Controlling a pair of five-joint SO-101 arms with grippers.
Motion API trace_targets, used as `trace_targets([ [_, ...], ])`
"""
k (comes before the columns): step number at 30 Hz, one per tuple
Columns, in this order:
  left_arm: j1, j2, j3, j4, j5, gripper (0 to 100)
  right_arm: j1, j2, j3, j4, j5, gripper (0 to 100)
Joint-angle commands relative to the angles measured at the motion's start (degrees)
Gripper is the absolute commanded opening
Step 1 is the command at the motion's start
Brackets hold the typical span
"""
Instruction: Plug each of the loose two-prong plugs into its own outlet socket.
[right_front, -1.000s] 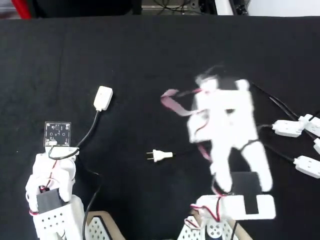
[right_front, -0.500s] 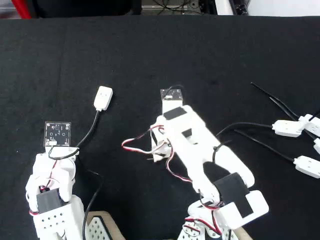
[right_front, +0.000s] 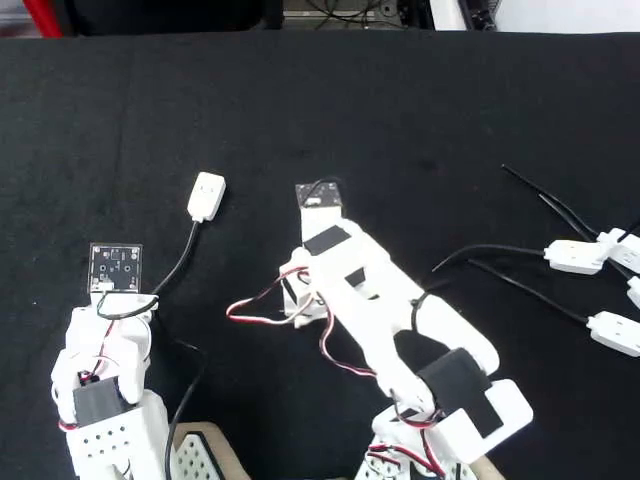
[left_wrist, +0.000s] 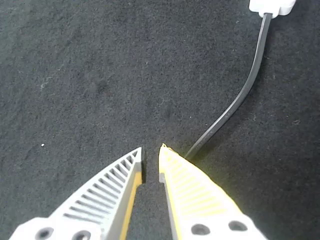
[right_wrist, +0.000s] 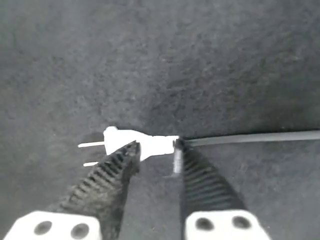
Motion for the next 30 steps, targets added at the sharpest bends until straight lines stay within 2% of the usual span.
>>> trace_targets([
  [1,0.3,-0.4,0.7,-1.1,-0.7,7,1.4,3.5,-0.9,-2.4,-0.1,2.8],
  [5,0.2,-0.4,0.7,-1.1,-0.7,7,3.6,6.6,-3.8,-2.6,-0.3,6.2],
  [10,0.2,-0.4,0.7,-1.1,-0.7,7,4.9,10.8,-7.6,-2.2,-0.6,19.3],
  [12,0.1,-0.4,0.7,-1.1,-0.8,7,3.6,11.8,-8.0,-0.4,-0.6,22.8],
  [16,0.2,-0.4,0.7,-1.1,-0.8,7,3.0,11.1,-11.8,7.8,-0.2,23.7],
  [22,0.2,-0.4,0.7,-1.1,-0.8,7,11.5,3.2,-13.6,17.1,-0.1,23.7],
  [30,0.3,-0.4,0.7,-1.1,-0.8,7,24.0,-4.8,-8.2,23.1,6.6,24.0],
])
